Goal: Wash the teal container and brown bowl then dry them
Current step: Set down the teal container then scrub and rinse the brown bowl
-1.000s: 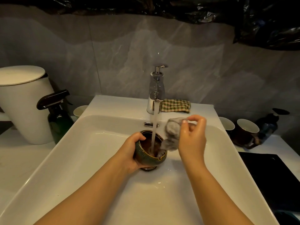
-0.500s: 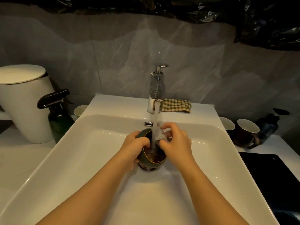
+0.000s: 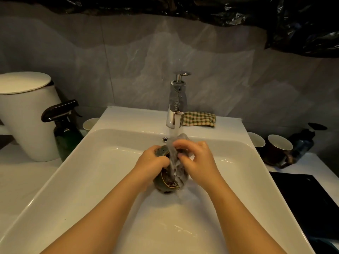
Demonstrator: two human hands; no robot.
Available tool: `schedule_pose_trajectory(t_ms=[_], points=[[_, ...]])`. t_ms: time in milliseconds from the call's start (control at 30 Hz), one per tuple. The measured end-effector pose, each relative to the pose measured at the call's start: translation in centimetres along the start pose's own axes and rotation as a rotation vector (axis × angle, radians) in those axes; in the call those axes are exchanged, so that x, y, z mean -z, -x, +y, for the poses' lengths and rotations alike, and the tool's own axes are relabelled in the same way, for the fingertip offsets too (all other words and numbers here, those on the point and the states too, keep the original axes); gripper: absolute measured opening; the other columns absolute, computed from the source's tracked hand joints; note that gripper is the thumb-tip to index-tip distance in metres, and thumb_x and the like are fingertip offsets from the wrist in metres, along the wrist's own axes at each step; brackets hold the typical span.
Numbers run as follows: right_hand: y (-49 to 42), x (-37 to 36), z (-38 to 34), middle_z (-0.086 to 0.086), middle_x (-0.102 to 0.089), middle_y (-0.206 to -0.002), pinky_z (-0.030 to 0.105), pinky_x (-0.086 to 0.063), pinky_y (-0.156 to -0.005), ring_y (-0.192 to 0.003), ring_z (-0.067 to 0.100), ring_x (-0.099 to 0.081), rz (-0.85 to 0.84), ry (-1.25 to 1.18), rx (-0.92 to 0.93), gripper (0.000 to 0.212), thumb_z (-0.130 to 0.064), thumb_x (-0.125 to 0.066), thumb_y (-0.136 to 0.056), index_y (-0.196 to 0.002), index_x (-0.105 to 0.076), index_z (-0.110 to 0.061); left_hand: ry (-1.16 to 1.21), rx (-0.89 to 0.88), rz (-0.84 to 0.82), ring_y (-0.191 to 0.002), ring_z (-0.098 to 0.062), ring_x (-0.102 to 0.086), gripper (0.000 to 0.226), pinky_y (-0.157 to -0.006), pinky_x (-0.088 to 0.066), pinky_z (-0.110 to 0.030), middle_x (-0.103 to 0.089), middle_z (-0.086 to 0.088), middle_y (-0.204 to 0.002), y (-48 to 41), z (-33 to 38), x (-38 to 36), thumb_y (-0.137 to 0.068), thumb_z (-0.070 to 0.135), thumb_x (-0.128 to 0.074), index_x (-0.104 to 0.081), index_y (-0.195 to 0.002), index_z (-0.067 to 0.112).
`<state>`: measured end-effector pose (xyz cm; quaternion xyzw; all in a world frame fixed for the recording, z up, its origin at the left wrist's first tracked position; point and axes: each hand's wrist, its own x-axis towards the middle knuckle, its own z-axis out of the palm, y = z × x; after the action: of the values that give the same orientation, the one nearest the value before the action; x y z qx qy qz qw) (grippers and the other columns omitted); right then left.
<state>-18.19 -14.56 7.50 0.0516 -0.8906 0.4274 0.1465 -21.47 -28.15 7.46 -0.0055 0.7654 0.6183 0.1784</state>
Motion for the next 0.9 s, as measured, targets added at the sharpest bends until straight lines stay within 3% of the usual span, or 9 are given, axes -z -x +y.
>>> schedule_pose_trajectory(t_ms=[67,167,233,333,433,567,667,800,900], points=[[0.0,-0.2,0.6,-0.02,-0.046,-0.106,0.02,-0.027,-0.09,-0.105,0.004,-0.029,-0.013,0.128,0.047,0.042,-0.011,-0.057,-0.089,-0.107,-0.056,-0.049,-0.03,-0.014,-0.035,-0.082,-0.024,-0.061,0.045,-0.076,-0.05,-0.036,-0.065,-0.007,-0.084,0.4,0.3,0.2,-0.053,0.011,-0.051,-0.061,-0.095,0.021],[0.1,-0.4,0.9,-0.014,-0.03,-0.128,0.004,-0.035,-0.093,-0.121,0.004,-0.031,-0.099,-0.033,-0.049,0.054,-0.013,-0.059,-0.088,-0.133,-0.042,-0.038,-0.063,-0.045,-0.075,-0.086,-0.027,-0.063,0.046,-0.077,-0.053,-0.038,-0.066,-0.009,-0.088,0.7,0.6,0.2,-0.05,0.01,-0.05,-0.061,-0.093,0.026],[0.2,-0.7,1.0,-0.007,-0.039,-0.135,0.01,-0.043,-0.089,-0.119,0.008,-0.044,-0.131,-0.118,-0.219,0.064,-0.015,-0.058,-0.088,-0.143,-0.028,-0.029,0.009,-0.056,-0.047,-0.079,-0.025,-0.061,0.043,-0.067,-0.051,-0.032,-0.063,-0.008,-0.084,0.6,0.7,0.2,-0.059,0.004,-0.053,-0.061,-0.1,0.018],[0.3,-1.6,0.3,0.003,-0.061,-0.112,0.024,-0.05,-0.073,-0.089,0.012,-0.059,0.055,-0.231,-0.46,0.039,-0.017,-0.054,-0.089,-0.126,-0.042,-0.02,0.147,-0.02,0.06,-0.07,-0.022,-0.058,0.035,-0.057,-0.046,-0.028,-0.059,-0.009,-0.082,0.7,0.8,0.1,-0.075,-0.006,-0.049,-0.055,-0.104,0.011],[0.6,-2.4,-0.5,0.001,-0.061,-0.113,0.03,-0.05,-0.084,-0.098,0.019,-0.059,0.109,0.049,-0.252,0.039,-0.011,-0.051,-0.09,-0.126,-0.045,-0.021,-0.065,-0.069,0.051,-0.077,-0.022,-0.059,0.028,-0.069,-0.05,-0.034,-0.061,-0.008,-0.087,0.8,0.3,-0.5,-0.075,0.0,-0.054,-0.054,-0.097,0.019],[0.5,-2.2,-0.7,0.002,-0.059,-0.121,0.021,-0.037,-0.091,-0.11,0.018,-0.051,-0.031,0.178,0.096,0.049,0.005,-0.052,-0.082,-0.126,-0.054,-0.017,-0.258,-0.135,0.008,-0.083,-0.017,-0.061,0.033,-0.075,-0.053,-0.033,-0.063,-0.001,-0.088,1.2,0.1,-1.0,-0.073,0.004,-0.058,-0.053,-0.1,0.022],[0.2,-2.0,0.6,0.001,-0.061,-0.103,0.019,-0.046,-0.072,-0.091,0.016,-0.056,0.077,-0.003,-0.2,0.033,-0.002,-0.047,-0.086,-0.114,-0.055,-0.017,-0.216,-0.196,0.065,-0.076,-0.011,-0.057,0.034,-0.065,-0.049,-0.025,-0.059,0.006,-0.083,1.2,0.4,-0.8,-0.075,0.003,-0.056,-0.052,-0.101,0.024],[0.1,-3.3,0.7,0.012,-0.07,-0.081,0.037,-0.058,-0.067,-0.075,0.027,-0.066,0.027,-0.518,-0.804,0.018,-0.012,-0.047,-0.089,-0.085,-0.064,-0.008,-0.05,-0.275,0.244,-0.077,-0.002,-0.055,0.041,-0.059,-0.043,-0.012,-0.058,0.013,-0.085,1.5,0.4,-1.5,-0.076,-0.001,-0.055,-0.05,-0.106,0.026],[0.3,-4.0,0.3,0.013,-0.061,-0.068,0.033,-0.052,-0.057,-0.062,0.025,-0.058,0.045,-0.665,-0.939,0.018,-0.001,-0.047,-0.087,-0.074,-0.058,-0.006,0.019,-0.249,0.275,-0.072,-0.005,-0.055,0.037,-0.056,-0.041,-0.016,-0.058,0.008,-0.083,1.5,0.3,-1.3,-0.078,-0.002,-0.053,-0.051,-0.108,0.021]])
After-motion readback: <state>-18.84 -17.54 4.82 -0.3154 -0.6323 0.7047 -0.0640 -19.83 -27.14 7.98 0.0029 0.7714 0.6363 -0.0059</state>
